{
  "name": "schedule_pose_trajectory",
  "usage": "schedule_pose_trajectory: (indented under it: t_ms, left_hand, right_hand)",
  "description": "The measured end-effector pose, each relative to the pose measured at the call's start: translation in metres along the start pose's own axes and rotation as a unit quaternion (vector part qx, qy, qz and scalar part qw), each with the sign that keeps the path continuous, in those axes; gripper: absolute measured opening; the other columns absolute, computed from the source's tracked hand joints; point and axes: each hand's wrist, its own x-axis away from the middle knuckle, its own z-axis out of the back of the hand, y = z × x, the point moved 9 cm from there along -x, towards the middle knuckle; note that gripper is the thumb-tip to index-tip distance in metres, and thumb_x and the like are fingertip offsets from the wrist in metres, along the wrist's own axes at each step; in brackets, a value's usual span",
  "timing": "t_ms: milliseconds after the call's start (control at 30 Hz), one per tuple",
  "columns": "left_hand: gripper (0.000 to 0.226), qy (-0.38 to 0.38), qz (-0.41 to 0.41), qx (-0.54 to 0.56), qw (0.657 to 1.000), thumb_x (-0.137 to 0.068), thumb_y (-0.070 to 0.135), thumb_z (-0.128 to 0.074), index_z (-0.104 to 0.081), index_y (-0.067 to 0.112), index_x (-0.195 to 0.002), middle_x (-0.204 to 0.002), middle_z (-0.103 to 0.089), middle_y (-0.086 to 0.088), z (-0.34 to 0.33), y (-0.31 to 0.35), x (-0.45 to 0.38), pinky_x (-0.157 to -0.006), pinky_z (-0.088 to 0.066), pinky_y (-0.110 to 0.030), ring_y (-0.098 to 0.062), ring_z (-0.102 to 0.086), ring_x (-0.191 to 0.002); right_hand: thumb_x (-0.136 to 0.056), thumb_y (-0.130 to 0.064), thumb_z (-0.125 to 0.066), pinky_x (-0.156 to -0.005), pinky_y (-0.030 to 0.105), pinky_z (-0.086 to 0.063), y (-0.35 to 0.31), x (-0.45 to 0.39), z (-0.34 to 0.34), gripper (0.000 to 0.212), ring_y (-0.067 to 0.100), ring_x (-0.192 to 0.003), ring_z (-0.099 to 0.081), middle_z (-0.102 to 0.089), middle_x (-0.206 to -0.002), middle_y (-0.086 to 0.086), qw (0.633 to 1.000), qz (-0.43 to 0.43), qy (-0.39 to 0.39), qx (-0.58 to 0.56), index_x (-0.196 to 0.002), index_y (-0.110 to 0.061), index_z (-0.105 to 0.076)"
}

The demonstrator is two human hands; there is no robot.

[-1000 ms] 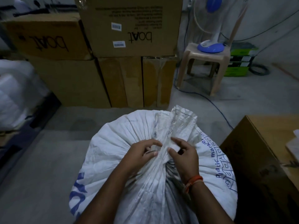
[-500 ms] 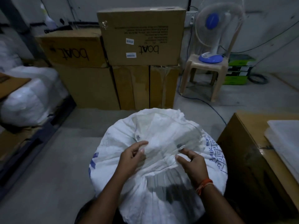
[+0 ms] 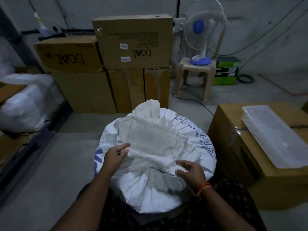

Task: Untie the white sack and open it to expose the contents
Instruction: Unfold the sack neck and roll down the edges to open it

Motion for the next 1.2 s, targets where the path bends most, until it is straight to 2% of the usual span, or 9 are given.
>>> schedule_pose_trajectory:
  t_ms: [67,167,367,500,600,833,933,1033,1200]
  left_hand:
    - [0.039,0.005,0.000,-0.028,1.000,-0.098,0.009,-0.068,-0.072,0.048,-0.102,-0.119,-0.075,0.007,-0.001,-0.002,-0.001,-0.101,-0.053,-0.030,-0.014,-0.069,-0.115]
    - [0.034,0.021,-0.002,-0.057,0.998,-0.096,0.009,-0.069,-0.075,0.042,-0.106,-0.118,-0.077,0.003,-0.005,-0.003,-0.002,-0.089,-0.054,-0.029,-0.018,-0.072,-0.100]
    - [0.031,0.030,-0.009,-0.083,0.996,-0.095,0.011,-0.069,-0.074,0.038,-0.108,-0.107,-0.076,0.006,-0.012,-0.007,-0.008,-0.086,-0.056,-0.033,-0.023,-0.074,-0.095]
    - [0.034,0.021,-0.015,-0.083,0.996,-0.096,0.010,-0.070,-0.072,0.043,-0.106,-0.106,-0.077,0.001,-0.017,-0.007,-0.013,-0.093,-0.058,-0.041,-0.027,-0.074,-0.098]
    - [0.040,0.018,-0.023,-0.076,0.997,-0.096,0.011,-0.069,-0.069,0.050,-0.104,-0.107,-0.076,0.004,-0.020,-0.002,-0.015,-0.093,-0.058,-0.042,-0.024,-0.075,-0.097]
    - [0.030,0.027,-0.066,-0.068,0.995,-0.096,0.018,-0.072,-0.077,0.041,-0.115,-0.122,-0.067,-0.007,-0.014,0.016,-0.015,-0.085,-0.050,-0.008,-0.002,-0.065,-0.101]
    - [0.028,0.043,-0.068,-0.049,0.996,-0.094,0.016,-0.075,-0.080,0.036,-0.113,-0.123,-0.061,-0.007,-0.005,0.026,-0.009,-0.084,-0.046,-0.004,0.006,-0.062,-0.095]
    - [0.030,0.054,-0.082,-0.042,0.994,-0.093,0.015,-0.077,-0.081,0.040,-0.109,-0.125,-0.061,-0.003,0.001,0.038,-0.003,-0.082,-0.047,-0.006,0.000,-0.059,-0.081]
    - [0.023,0.105,-0.106,-0.006,0.989,-0.093,0.015,-0.078,-0.082,0.034,-0.104,-0.124,-0.062,-0.002,0.014,0.061,0.008,-0.071,-0.051,-0.011,-0.003,-0.059,-0.075]
  right_hand:
    - [-0.072,0.004,-0.083,-0.102,0.029,-0.051,0.000,0.000,-0.001,0.042,0.016,-0.105,-0.069,-0.075,-0.104,0.001,1.000,-0.001,0.000,0.017,-0.103,-0.023,-0.072]
    - [-0.072,-0.002,-0.083,-0.084,0.006,-0.048,-0.003,-0.002,-0.006,0.042,0.013,-0.102,-0.070,-0.075,-0.101,-0.005,0.998,0.008,0.003,0.056,-0.099,-0.031,-0.071]
    - [-0.073,-0.008,-0.082,-0.075,-0.007,-0.038,-0.002,-0.010,-0.012,0.039,0.004,-0.101,-0.065,-0.073,-0.102,-0.011,0.995,-0.002,0.014,0.100,-0.109,-0.022,-0.077]
    - [-0.072,-0.013,-0.081,-0.080,0.001,-0.036,0.003,-0.013,-0.018,0.037,0.002,-0.103,-0.063,-0.075,-0.104,-0.009,0.990,-0.007,0.016,0.139,-0.108,-0.022,-0.078]
    - [-0.071,-0.012,-0.080,-0.073,-0.007,-0.035,0.005,-0.016,-0.022,0.034,0.006,-0.103,-0.066,-0.075,-0.100,-0.008,0.989,-0.011,0.012,0.150,-0.104,-0.021,-0.079]
    - [-0.074,-0.010,-0.078,-0.082,0.004,-0.034,0.004,-0.018,-0.028,0.043,0.008,-0.109,-0.066,-0.076,-0.115,-0.002,0.984,-0.006,-0.008,0.178,-0.116,-0.015,-0.076]
    - [-0.073,-0.016,-0.077,-0.080,0.009,-0.038,0.002,-0.018,-0.032,0.042,0.014,-0.108,-0.068,-0.077,-0.112,-0.002,0.979,-0.001,-0.016,0.201,-0.115,-0.017,-0.076]
    - [-0.065,-0.032,-0.067,-0.083,0.022,-0.049,0.006,-0.020,-0.036,0.047,0.022,-0.104,-0.071,-0.078,-0.107,0.001,0.975,-0.004,-0.027,0.221,-0.109,-0.019,-0.075]
    - [-0.069,-0.030,-0.065,-0.097,0.023,-0.048,0.002,-0.021,-0.045,0.052,0.023,-0.113,-0.068,-0.075,-0.120,0.003,0.969,0.012,-0.045,0.243,-0.118,-0.017,-0.073]
